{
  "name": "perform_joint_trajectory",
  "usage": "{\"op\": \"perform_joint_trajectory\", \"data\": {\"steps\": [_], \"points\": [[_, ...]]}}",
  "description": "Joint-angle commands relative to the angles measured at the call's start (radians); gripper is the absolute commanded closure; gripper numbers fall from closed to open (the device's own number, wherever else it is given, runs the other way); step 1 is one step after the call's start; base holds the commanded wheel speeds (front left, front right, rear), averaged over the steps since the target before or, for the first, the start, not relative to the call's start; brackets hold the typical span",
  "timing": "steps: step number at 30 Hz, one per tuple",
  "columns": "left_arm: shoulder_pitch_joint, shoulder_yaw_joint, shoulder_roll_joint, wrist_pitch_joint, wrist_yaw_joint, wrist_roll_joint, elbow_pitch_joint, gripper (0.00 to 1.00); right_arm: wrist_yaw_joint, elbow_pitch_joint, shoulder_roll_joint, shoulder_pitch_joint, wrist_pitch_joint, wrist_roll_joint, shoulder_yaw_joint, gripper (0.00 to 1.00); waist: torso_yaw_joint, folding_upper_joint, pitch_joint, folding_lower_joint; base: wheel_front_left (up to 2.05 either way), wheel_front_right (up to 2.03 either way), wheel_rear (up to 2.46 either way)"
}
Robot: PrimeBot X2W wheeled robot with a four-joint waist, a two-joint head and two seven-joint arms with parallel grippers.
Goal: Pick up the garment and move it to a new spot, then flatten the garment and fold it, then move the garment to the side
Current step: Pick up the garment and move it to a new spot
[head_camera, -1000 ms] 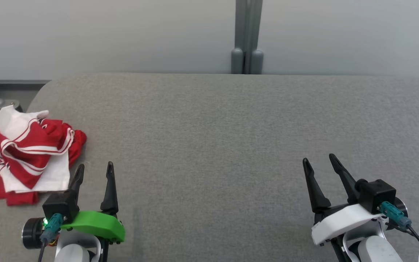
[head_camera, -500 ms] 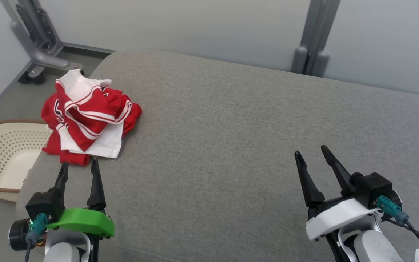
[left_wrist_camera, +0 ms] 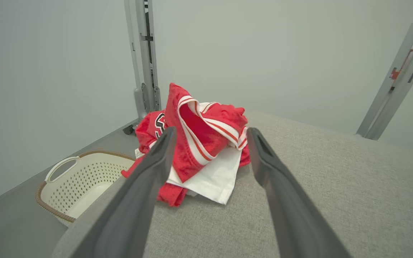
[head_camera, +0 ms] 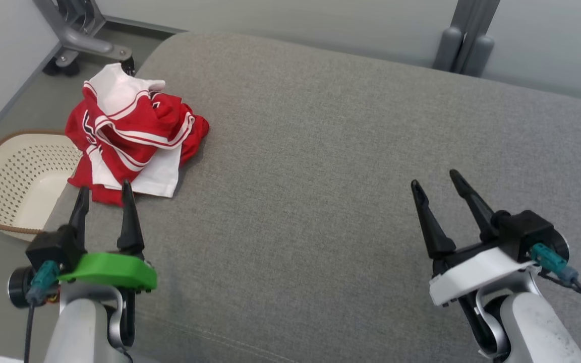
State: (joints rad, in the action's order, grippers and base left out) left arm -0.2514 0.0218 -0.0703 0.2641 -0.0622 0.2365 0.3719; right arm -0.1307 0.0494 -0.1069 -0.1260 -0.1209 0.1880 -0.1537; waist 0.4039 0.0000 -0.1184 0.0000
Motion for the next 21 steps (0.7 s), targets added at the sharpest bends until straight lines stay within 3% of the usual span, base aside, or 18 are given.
{"op": "perform_joint_trajectory", "data": {"steps": [1,9,17,18,19,20,21], "points": [[-0.058,0.000,0.000,0.000,-0.006,0.008,0.026,0.00,0.000,-0.017,-0.012,-0.028,0.010,-0.003,0.002,0.00,-0.018,0.0000,-0.091,0.0000,0.00,0.00,0.00],[-0.344,0.018,-0.071,-0.045,-0.033,0.047,0.289,0.00,0.000,-0.098,-0.059,-0.123,0.064,-0.017,0.001,0.00,-0.076,0.0000,-0.279,0.0000,0.00,0.00,0.00],[-0.536,0.062,-0.141,-0.079,-0.048,0.113,0.589,0.00,0.000,-0.110,-0.076,-0.166,0.061,-0.020,0.005,0.00,-0.120,0.0000,-0.349,0.0000,0.00,0.00,0.00],[-0.550,0.065,-0.150,-0.071,-0.049,0.116,0.612,0.53,0.000,-0.109,-0.077,-0.168,0.058,-0.022,0.009,0.00,-0.122,0.0000,-0.350,0.0000,0.00,0.00,0.00],[-0.559,0.068,-0.157,-0.061,-0.051,0.121,0.627,0.87,0.000,-0.108,-0.078,-0.170,0.057,-0.023,0.010,0.00,-0.125,0.0000,-0.351,0.0000,0.00,0.00,0.00],[-0.565,0.070,-0.164,-0.052,-0.051,0.123,0.645,1.00,0.000,-0.106,-0.078,-0.171,0.053,-0.023,0.011,0.00,-0.128,0.0000,-0.348,0.0000,0.00,0.00,0.00],[-0.567,0.072,-0.168,-0.042,-0.051,0.126,0.656,1.00,0.000,-0.105,-0.079,-0.173,0.049,-0.026,0.014,0.00,-0.129,0.0000,-0.346,0.0000,0.00,0.00,0.00]]}}
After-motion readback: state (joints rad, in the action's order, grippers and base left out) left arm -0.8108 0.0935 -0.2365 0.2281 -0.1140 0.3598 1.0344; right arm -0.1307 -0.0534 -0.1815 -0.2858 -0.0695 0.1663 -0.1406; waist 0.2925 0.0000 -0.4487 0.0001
